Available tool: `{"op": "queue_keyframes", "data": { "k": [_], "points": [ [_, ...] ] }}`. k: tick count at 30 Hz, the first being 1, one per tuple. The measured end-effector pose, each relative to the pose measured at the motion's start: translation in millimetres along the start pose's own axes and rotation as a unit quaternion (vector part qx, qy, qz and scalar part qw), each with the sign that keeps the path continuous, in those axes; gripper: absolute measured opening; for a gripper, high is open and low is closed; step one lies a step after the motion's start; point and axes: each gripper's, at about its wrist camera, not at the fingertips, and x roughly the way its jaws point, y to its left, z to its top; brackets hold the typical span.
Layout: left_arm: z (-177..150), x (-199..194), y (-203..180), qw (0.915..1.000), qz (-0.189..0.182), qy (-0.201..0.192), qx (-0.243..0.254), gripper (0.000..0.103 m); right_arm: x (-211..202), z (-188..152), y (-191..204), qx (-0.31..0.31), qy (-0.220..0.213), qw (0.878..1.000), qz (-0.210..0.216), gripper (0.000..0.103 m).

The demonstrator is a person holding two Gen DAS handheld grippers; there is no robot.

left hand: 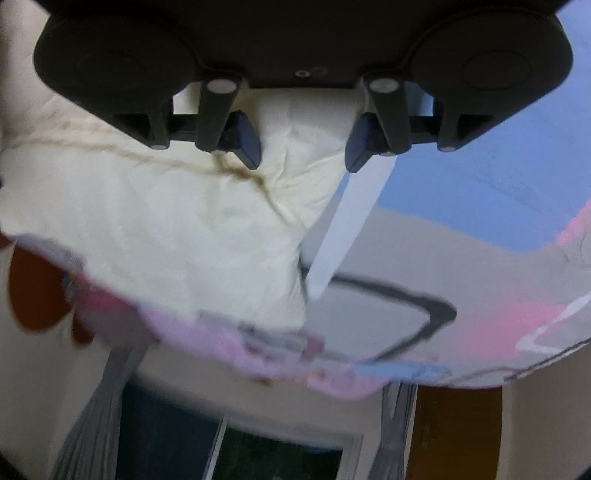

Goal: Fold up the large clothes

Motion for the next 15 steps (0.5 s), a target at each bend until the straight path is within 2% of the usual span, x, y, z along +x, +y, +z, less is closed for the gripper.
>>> {"op": "queue_keyframes", "data": {
  "k": [5, 7, 9, 13, 15],
  "points": [
    [-0.4, 3.5, -5.0, 0.9997, 0.012, 0.007, 0.018, 0.052, 4.3, 0.0, 9.4, -0.023, -0.011, 1.000, -0.010, 0.003],
    [-0.3, 7.0, -1.2, 0.9997, 0.010, 0.012, 0.018, 0.052, 9.9, -3.7, 11.4, -0.028, 0.006, 0.999, -0.015, 0.003],
    [0.2, 7.3, 1.3, 0.9997, 0.009, 0.013, 0.020, 0.052, 18.9, -8.3, 6.8, -0.022, 0.043, 0.999, -0.016, 0.003],
    [0.7, 6.2, 1.6, 0.9996, 0.005, 0.015, 0.025, 0.052, 14.8, -9.3, 5.3, -0.027, 0.033, 0.999, -0.014, 0.004],
    [1.7, 8.5, 1.9, 0.9994, 0.004, 0.017, 0.028, 0.055, 21.3, -9.9, 8.2, -0.054, 0.032, 0.997, -0.033, 0.004]
  ]
}}
